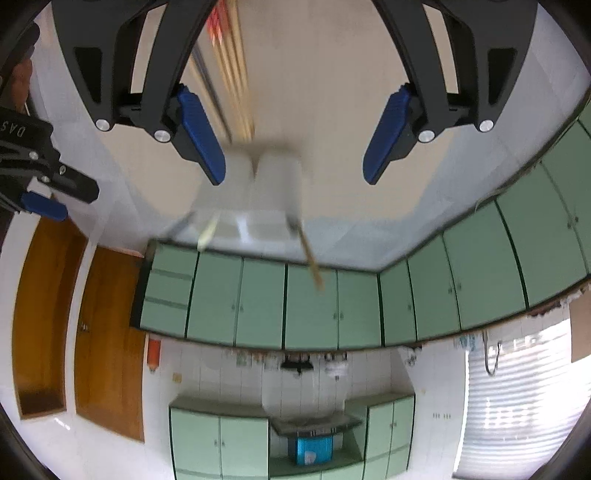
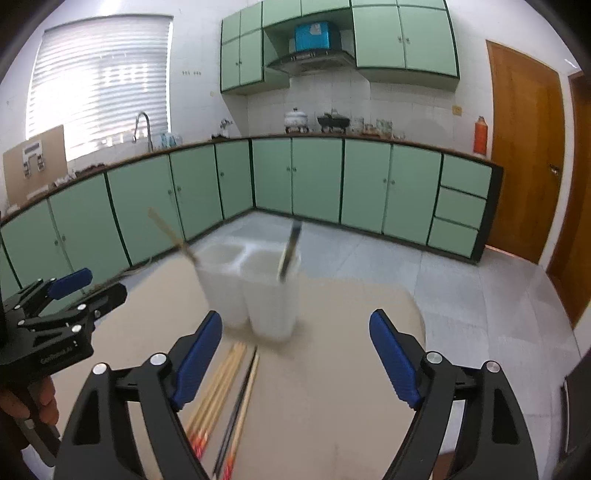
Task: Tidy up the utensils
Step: 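Move both tools back down toward the chopsticks on the mat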
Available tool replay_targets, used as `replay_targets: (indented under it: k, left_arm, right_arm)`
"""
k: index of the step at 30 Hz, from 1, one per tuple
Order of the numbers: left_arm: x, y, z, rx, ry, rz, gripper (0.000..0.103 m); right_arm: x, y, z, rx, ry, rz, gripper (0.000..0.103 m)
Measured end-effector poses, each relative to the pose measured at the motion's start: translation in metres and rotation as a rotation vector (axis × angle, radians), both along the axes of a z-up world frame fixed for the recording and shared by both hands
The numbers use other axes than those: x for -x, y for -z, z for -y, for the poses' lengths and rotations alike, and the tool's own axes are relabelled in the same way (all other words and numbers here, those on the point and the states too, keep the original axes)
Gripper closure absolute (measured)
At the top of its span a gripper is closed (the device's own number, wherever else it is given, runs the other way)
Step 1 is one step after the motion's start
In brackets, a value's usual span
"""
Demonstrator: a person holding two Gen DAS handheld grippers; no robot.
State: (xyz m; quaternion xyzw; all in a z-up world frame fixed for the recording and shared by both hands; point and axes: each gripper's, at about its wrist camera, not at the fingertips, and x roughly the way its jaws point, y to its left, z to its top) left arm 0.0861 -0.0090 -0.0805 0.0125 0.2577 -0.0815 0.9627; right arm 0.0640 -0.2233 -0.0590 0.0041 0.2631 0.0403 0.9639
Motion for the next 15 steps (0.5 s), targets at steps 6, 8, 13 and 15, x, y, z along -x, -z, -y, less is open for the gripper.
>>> replay_targets:
  k: [6, 8, 13, 15]
  left_arm:
    - [0.031, 0.048, -0.01, -0.038, -0.003, -0.102, 0.028]
    - [0.04, 0.061, -0.011, -0.064, -0.003, -0.113, 0.028]
    - [0.061, 0.081, -0.012, -0.081, 0.001, -0.129, 0.025]
    - [0.066, 0.085, -0.011, -0.086, 0.005, -0.139, 0.025]
  right_arm:
    - [0.032, 0.045, -0.005, -0.016, 0.021, -0.057, 0.022]
    - [0.043, 0.058, -0.008, -0.022, 0.015, -0.069, 0.022]
    - [0.069, 0.084, -0.019, -0.028, 0.0, -0.102, 0.022]
    - [0.078, 0.092, -0.023, -0.031, 0.0, -0.113, 0.022]
